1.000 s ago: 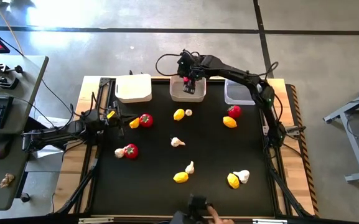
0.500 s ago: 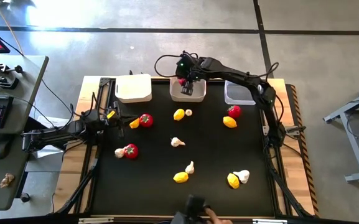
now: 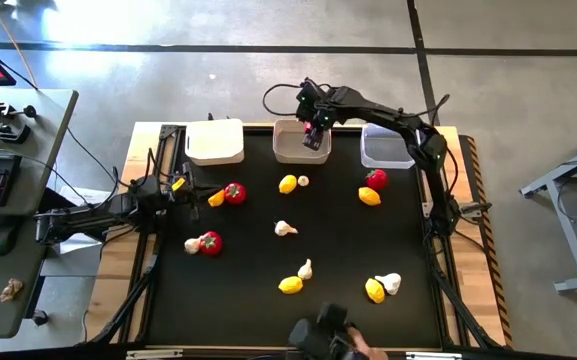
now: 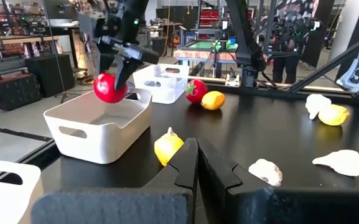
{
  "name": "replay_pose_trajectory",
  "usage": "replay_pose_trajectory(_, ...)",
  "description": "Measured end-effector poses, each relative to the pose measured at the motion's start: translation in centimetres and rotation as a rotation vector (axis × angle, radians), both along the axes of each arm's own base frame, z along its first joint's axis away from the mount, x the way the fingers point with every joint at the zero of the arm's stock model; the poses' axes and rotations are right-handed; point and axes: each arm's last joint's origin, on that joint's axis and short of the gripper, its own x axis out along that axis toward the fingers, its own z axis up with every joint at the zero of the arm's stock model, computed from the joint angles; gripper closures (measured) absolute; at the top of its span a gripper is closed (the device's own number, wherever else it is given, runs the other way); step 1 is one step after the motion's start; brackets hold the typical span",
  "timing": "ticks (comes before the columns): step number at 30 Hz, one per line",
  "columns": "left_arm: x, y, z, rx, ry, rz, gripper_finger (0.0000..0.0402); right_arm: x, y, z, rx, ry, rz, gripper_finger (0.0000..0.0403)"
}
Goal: Sort produce into baskets
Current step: Put the middle tomato into the gray bin, then put the top right lemon into the transparent bin
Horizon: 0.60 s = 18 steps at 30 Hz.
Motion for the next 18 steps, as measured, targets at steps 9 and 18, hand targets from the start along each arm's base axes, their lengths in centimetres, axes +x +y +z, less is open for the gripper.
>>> replay_pose_trajectory(9, 0.0, 0.0, 0.1, 0.003, -0.013, 0.0, 0.0401, -0.5, -0.8, -1.9, 0.01, -0.024, -0.068, 0.0084)
replay_pose_trajectory(18, 0.0, 0.0, 0.1, 0.003, -0.014, 0.0, 0.0401, -0.4, -0.7, -1.9, 0.026, -0.041, -0.037, 0.0068)
